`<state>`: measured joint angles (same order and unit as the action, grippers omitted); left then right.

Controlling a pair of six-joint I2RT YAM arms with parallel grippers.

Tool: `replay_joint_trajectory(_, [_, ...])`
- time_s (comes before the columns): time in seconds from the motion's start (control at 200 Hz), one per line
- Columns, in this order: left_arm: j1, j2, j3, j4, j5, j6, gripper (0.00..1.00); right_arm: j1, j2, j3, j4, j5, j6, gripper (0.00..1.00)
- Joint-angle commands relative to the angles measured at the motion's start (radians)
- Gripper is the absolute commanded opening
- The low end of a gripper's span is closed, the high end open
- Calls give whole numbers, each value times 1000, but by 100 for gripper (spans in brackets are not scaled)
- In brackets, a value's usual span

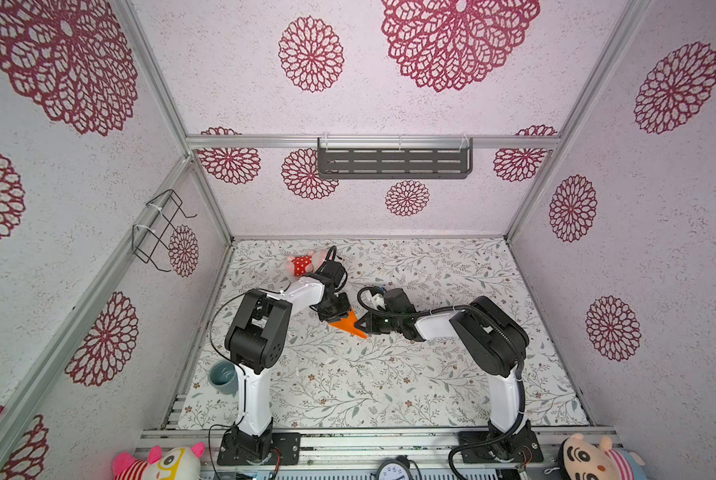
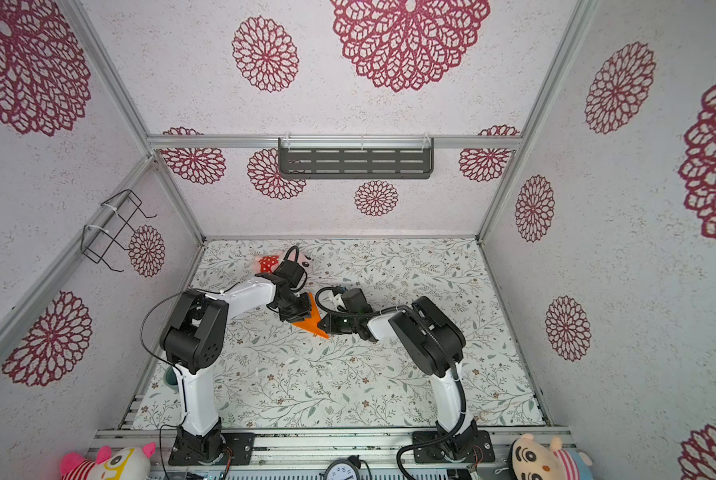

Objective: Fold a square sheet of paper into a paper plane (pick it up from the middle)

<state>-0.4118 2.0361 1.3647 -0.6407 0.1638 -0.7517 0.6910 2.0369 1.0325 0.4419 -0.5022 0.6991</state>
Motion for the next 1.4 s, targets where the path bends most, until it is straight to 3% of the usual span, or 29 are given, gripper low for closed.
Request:
replay_joint_trajectory(0.0, [-3,103,-54,-86,-73,12,26,2,13,20,-24,0,-9,12])
replay_joint_trajectory(0.59, [-5,133,-39,-104,-73,48,32,1,-9,-12,-25,-16,-10,12])
replay_joint_trajectory(1.396, [-5,148,-18,-129,-82,64,32,1,-29,-64,-111,-3,-35,12])
